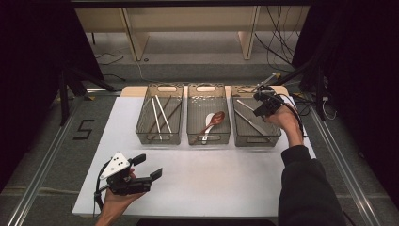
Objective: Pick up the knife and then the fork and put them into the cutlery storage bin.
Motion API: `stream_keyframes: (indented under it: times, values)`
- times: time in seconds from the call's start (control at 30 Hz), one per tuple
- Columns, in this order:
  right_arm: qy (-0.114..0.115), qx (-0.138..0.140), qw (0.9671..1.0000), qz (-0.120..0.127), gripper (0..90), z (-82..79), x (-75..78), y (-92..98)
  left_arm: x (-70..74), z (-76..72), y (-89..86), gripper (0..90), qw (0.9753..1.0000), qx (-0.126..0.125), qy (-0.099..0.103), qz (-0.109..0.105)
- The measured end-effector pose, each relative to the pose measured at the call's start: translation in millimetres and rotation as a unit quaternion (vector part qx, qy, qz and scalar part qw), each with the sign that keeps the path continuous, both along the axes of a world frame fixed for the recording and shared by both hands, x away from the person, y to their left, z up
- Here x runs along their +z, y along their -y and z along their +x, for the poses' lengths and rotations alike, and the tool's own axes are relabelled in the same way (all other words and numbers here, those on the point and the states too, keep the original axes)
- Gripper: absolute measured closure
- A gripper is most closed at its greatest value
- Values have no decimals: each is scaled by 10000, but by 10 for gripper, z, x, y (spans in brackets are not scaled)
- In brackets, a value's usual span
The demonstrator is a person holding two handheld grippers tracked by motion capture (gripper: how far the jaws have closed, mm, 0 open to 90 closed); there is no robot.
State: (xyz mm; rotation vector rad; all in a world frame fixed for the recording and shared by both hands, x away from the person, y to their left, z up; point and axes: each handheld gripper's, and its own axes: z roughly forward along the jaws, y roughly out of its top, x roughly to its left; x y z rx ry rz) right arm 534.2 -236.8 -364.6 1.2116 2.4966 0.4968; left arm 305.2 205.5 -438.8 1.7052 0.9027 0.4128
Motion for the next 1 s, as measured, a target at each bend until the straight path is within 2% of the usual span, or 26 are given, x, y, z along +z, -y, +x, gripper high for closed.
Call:
stream_keyframes:
  times: [0.63,0.87,0.93,1.0]
  values:
    - [-43,-133,9999,-59,847,105,-111,-90,3,-1,0,157,10000,-10,0,-4]
    - [-31,-320,9994,-150,843,145,-160,-100,2,-2,-2,157,10000,-13,-1,-6]
    - [50,-386,9991,-191,836,154,-172,-108,3,-2,-2,157,10000,-17,0,-4]
    - [111,-367,9992,-64,748,157,-166,-109,3,-3,-2,157,10000,-21,-1,1]
